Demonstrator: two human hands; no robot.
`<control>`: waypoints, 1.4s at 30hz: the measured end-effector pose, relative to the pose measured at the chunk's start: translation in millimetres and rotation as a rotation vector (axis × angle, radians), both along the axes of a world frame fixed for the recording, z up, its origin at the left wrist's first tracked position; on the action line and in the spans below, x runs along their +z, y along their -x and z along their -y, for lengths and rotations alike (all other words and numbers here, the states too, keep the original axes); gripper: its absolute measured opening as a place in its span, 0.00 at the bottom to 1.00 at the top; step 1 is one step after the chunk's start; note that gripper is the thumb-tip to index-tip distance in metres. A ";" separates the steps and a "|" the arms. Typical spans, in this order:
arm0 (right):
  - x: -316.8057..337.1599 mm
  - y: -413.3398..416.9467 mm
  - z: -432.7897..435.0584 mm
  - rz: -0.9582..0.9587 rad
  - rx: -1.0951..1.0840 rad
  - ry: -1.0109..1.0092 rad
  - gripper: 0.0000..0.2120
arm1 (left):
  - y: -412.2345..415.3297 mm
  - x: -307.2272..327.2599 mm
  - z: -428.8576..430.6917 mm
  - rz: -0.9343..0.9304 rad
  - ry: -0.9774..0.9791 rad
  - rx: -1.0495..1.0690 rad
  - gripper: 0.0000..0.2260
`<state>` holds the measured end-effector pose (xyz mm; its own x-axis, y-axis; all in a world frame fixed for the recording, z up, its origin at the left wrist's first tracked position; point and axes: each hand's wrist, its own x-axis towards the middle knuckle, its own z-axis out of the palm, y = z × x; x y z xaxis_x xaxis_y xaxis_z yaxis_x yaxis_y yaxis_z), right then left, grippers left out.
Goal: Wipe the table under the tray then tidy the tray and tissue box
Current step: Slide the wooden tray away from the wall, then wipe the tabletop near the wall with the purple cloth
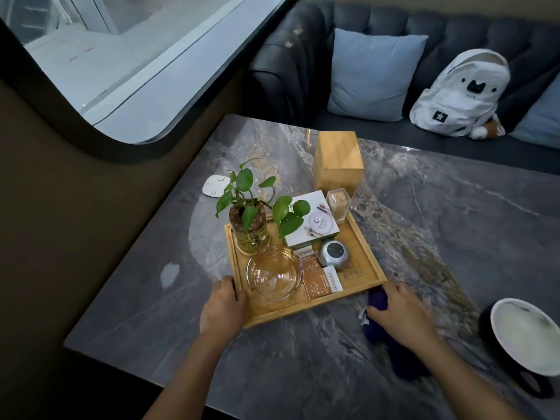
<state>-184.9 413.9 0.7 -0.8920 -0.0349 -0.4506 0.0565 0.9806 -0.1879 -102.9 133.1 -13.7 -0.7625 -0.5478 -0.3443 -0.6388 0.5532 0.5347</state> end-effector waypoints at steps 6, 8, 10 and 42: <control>23.5 21.1 0.1 0.234 0.138 0.044 0.10 | -3.9 2.2 -0.2 0.008 0.005 0.012 0.09; 36.1 24.8 1.4 0.332 0.225 0.044 0.06 | -5.4 2.5 0.0 0.002 0.007 0.020 0.09; 43.9 24.7 2.9 0.362 0.289 0.044 0.07 | -6.3 3.0 -0.6 -0.003 0.011 0.026 0.09; 98.3 16.5 323.4 0.224 0.692 0.482 0.09 | -98.8 -7.7 74.2 -0.176 -0.025 0.212 0.09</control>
